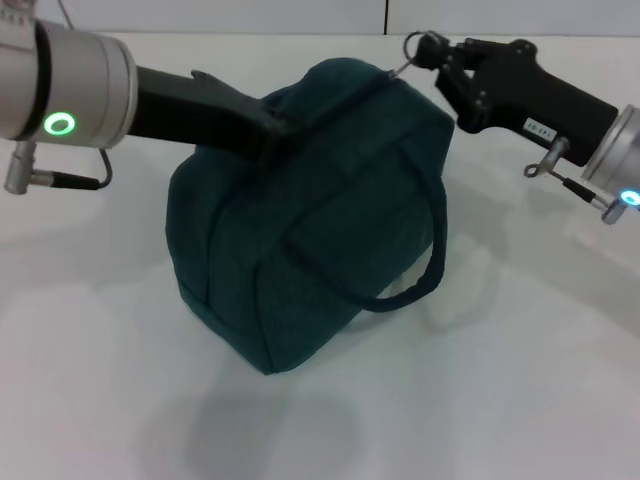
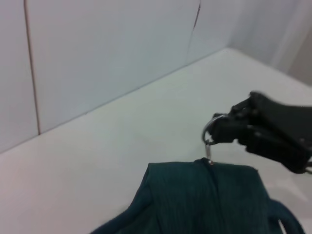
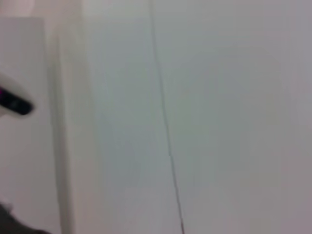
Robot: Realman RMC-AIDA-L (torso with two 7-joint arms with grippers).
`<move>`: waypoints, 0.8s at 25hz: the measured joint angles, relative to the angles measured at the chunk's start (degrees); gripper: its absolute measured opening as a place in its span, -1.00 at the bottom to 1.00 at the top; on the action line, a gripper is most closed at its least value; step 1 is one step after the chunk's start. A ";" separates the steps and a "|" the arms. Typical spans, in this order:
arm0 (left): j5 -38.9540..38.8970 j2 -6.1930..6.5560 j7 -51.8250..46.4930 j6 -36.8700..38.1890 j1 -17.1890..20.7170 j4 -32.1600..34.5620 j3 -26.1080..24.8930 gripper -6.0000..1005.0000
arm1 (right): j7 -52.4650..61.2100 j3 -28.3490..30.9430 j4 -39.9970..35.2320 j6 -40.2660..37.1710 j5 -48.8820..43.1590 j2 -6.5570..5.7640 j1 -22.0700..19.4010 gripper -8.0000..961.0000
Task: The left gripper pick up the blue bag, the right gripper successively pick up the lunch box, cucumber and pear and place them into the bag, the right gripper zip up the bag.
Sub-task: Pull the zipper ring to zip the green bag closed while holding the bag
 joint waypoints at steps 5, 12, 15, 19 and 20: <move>-3.74 0.03 3.38 -0.01 0.82 -0.15 -1.28 -0.88 | 6.66 2.54 1.46 -0.32 0.07 0.13 -0.03 -0.74; -5.76 0.05 4.87 0.03 1.05 -0.40 -1.98 -0.88 | 14.27 4.67 3.52 -0.28 0.11 -0.02 0.04 -0.73; -8.87 0.08 6.33 0.11 1.70 -0.41 -3.52 -0.88 | 15.90 5.31 4.97 0.24 0.16 -0.02 0.30 -0.73; -13.31 0.07 9.02 0.15 3.10 -0.44 -5.84 -0.89 | 17.08 5.37 6.06 1.33 0.21 0.08 0.36 -0.73; -14.16 0.07 9.53 0.15 3.41 -0.47 -6.19 -0.89 | 17.26 5.36 6.34 1.69 0.22 0.12 0.38 -0.73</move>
